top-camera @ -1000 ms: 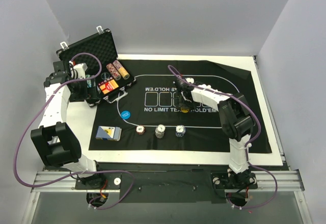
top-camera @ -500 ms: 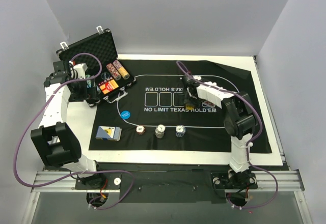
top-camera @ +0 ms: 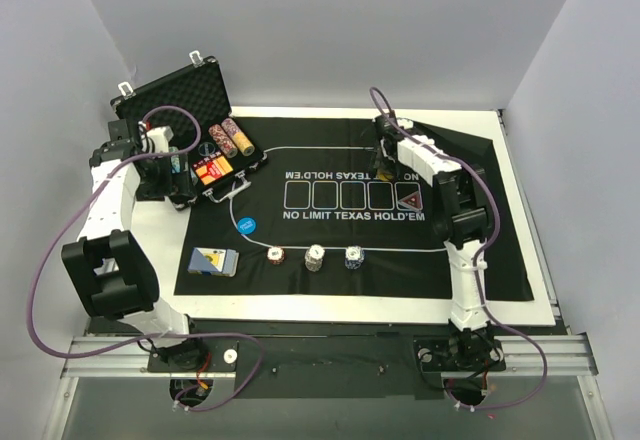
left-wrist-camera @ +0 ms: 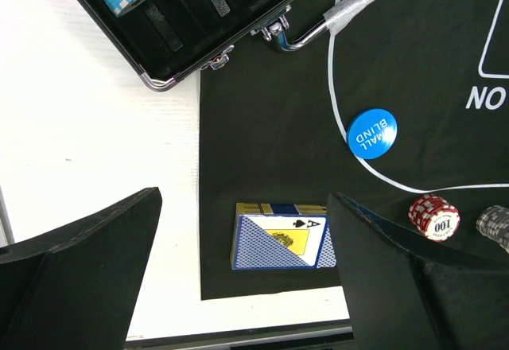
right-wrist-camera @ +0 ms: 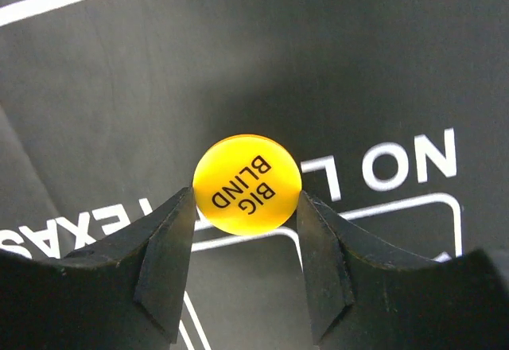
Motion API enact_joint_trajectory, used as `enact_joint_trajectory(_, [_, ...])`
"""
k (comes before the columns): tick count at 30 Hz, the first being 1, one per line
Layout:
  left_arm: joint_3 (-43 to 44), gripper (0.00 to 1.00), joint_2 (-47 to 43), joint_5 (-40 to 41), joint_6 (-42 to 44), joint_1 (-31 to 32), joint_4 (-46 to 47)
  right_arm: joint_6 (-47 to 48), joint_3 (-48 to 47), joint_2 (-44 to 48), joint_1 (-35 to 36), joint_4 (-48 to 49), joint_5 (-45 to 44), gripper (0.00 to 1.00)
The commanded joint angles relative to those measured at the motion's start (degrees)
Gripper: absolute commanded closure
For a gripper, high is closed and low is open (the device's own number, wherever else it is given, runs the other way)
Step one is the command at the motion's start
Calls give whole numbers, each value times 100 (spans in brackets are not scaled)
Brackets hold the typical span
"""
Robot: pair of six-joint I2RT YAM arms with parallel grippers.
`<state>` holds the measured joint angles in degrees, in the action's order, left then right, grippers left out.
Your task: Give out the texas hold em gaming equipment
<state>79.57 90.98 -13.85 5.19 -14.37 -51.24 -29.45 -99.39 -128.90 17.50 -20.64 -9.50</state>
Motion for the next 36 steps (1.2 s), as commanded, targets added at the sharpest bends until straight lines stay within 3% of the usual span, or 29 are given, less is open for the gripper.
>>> enact_joint_trajectory(1, [340, 3, 209, -48, 43, -39, 115, 124, -711, -442, -167, -203, 167, 71])
enact_joint_trajectory(11, [366, 3, 350, -188, 26, -39, 123, 80, -2107, -1215, -483, -246, 807, 69])
enact_joint_trajectory(12, [366, 3, 359, -189, 17, -31, 132, 80, -2293, -1269, -493, -317, 853, 66])
enact_joint_trajectory(14, [401, 3, 394, -171, 17, -31, 106, 71, -2409, -1313, -519, -431, 897, 48])
enact_joint_trajectory(15, [445, 3, 403, -188, 34, -31, 36, 97, -2427, -1278, -528, -519, 1097, 32])
enact_joint_trajectory(17, [498, 3, 386, -189, 70, -39, 0, 80, -2322, -1112, -554, -537, 1082, 19])
enact_joint_trajectory(23, [604, 3, 377, -215, 96, -31, -88, -666, -1830, -689, -1177, -21, 1230, 16])
enact_joint_trajectory(28, [647, 3, 386, -233, 105, -39, -123, -1483, -1749, -697, -1889, 263, 1292, 21])
enact_joint_trajectory(36, [779, 3, 464, -250, 122, -31, -175, -1589, -2198, -1172, -2312, 728, 1318, 24])
